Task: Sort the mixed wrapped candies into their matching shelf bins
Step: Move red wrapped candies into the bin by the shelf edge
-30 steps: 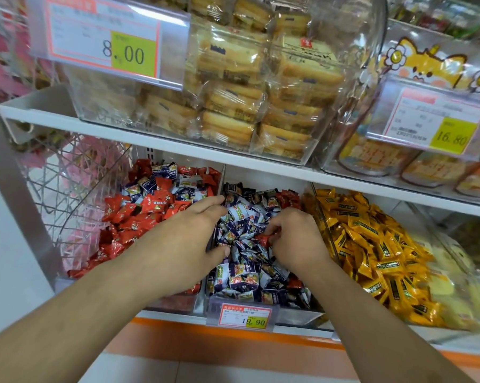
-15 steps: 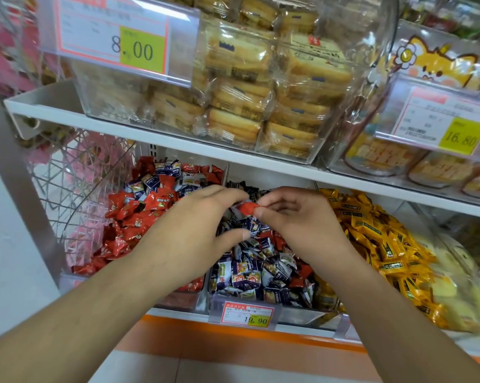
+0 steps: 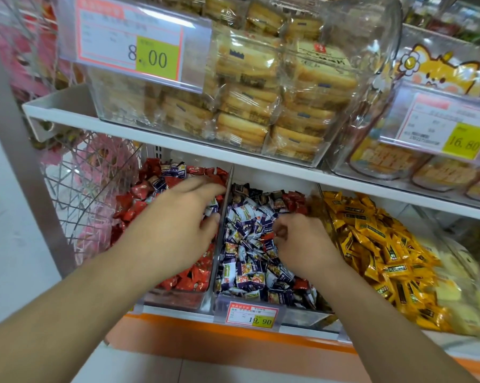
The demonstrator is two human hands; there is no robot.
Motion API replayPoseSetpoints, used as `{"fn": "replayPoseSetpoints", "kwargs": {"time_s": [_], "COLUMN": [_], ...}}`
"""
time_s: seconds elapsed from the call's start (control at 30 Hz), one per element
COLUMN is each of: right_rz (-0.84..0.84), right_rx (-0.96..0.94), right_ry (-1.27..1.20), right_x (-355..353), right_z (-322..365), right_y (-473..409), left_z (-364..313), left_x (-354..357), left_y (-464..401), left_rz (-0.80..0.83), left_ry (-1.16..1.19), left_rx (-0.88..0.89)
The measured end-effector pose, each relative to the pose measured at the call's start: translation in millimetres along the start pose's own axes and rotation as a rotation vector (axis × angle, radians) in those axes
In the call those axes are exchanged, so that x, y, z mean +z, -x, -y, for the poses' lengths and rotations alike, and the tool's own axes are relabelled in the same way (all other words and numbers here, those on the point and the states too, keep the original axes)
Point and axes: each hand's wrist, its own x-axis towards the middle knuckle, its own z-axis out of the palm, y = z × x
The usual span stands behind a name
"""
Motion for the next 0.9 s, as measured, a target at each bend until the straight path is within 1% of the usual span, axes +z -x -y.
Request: {"fn": "replayPoseSetpoints", "kwargs": {"time_s": [0.07,0.13,0.23,0.3,0.33,0.43,0.5,0.6,0.77,0.9], "right_rz": [0.060,0.106,0.161,0.181,0.157,0.029,0.004,0.024,0.026,0.077], "right_rx": [0.028,0.043,0.057,0.092,0.102,0.080,0.064,0.079,0.096,0.111], "right_ry": [0.024,0.016,-0.124,-0.244,-0.266,-0.154,-0.091,-0.070,-0.131,-0.116], "right_x": [4.6,6.6,1.9,-3.4,-4.2,-0.9,4.2,9.9,14.3,16.0], "right_z": [2.5,1.2,-3.7,-5.1,-6.6,-8.8,-8.5,-7.5,-12.3,-12.7], "right_y": [0.8,2.0,2.0,1.9,0.9,-2.2,-3.6,-5.6,-10.5,-12.3], "left_z": [-6.7,-9.5,-8.0,-6.1,-5.6,-4.9,-4.7,-4.0,-3.7,-5.0], "left_x": [7.7,14.2,18.5,19.7,20.4,22.5,23.0,23.2,24.4,24.7], "left_y": [1.4,2.1,0.3,-0.9,-1.0,-0.2,0.1,0.2,0.5,0.3], "left_rz": [0.098,0.173,0.219,0.225,0.224,0.215,0.215,0.217,0.222,0.223], "left_ry": [0.019,0.012,0.009,0.009,0.009,0.015,0.016,0.019,0.019,0.021], "left_rx": [0.046,0.046,0.050,0.049,0.050,0.053,0.048,0.046,0.043,0.037]}}
